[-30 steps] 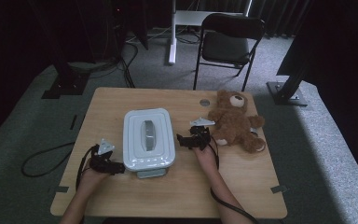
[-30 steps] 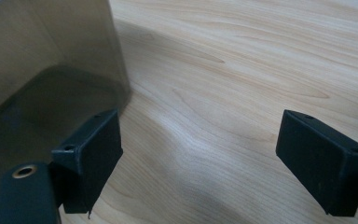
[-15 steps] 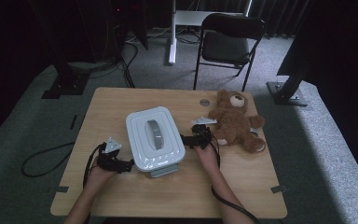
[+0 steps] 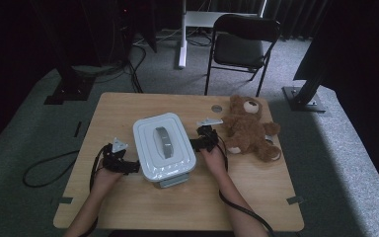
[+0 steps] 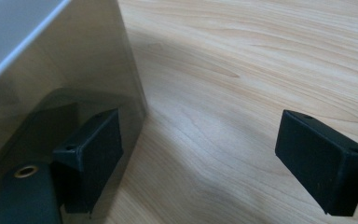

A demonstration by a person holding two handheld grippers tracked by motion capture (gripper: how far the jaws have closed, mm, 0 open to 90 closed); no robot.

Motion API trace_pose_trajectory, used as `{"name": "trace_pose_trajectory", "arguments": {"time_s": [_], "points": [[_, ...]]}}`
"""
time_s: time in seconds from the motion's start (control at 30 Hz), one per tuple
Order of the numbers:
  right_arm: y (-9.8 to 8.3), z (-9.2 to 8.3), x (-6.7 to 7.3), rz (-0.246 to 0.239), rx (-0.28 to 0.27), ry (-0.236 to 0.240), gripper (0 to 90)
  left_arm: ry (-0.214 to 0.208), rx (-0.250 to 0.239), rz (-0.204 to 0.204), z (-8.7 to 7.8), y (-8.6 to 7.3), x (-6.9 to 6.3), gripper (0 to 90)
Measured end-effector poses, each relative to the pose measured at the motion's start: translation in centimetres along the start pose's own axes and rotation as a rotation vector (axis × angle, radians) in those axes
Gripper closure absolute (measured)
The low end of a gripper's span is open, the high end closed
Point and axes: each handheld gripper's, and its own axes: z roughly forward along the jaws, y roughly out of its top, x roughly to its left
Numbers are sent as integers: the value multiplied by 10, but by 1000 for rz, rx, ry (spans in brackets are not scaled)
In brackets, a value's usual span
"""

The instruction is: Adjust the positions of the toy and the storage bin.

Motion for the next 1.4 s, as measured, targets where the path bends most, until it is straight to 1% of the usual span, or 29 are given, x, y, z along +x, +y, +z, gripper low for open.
{"name": "trace_pose_trajectory", "arguments": {"time_s": [0.07,0.1,0.2,0.23,0.3,0.33,0.47,0.5,0.6,0.7,0.83,0.9,0.97,1.0,1.1,1.13,1.2,1.33,1.4], "points": [[0,1,-1,0,10,41,163,-2,-2,11,-1,0,-1,5],[-1,1,-1,1,11,54,173,-2,-1,19,-1,1,-2,5],[-3,-2,-1,-11,22,68,175,8,6,28,-4,2,-5,5],[-4,-4,-1,-7,20,77,175,8,7,32,-5,2,-6,5],[-5,-4,-1,-7,21,80,176,8,7,32,-5,2,-6,5],[-8,-7,0,-16,17,85,178,4,12,50,-8,2,-10,5],[-11,-13,2,-34,19,89,180,0,17,72,-12,2,-16,5],[-12,-15,2,-36,20,87,181,-7,19,74,-13,2,-17,5],[-17,-20,4,-41,8,87,181,-10,19,87,-17,0,-22,5],[-22,-26,7,-58,-5,70,180,-21,14,86,-21,-3,-28,5],[-27,-34,8,-80,-11,59,180,-28,-3,87,-25,-7,-36,5],[-30,-37,8,-89,-15,54,179,-27,-15,106,-28,-8,-40,5],[-33,-41,9,-102,-28,48,179,-30,-26,113,-32,-8,-44,5],[-35,-42,9,-102,-38,50,179,-35,-31,116,-34,-8,-46,5],[-38,-45,9,-108,-42,50,179,-38,-36,115,-36,-8,-47,5],[-41,-49,9,-118,-47,52,179,-42,-44,122,-39,-8,-53,5],[-43,-52,9,-128,-50,58,180,-46,-48,127,-40,-8,-56,5],[-48,-58,7,-123,-63,71,186,-66,-50,130,-40,-8,-62,5],[-51,-60,5,-114,-74,76,188,-67,-49,131,-40,-8,-65,5]]}}
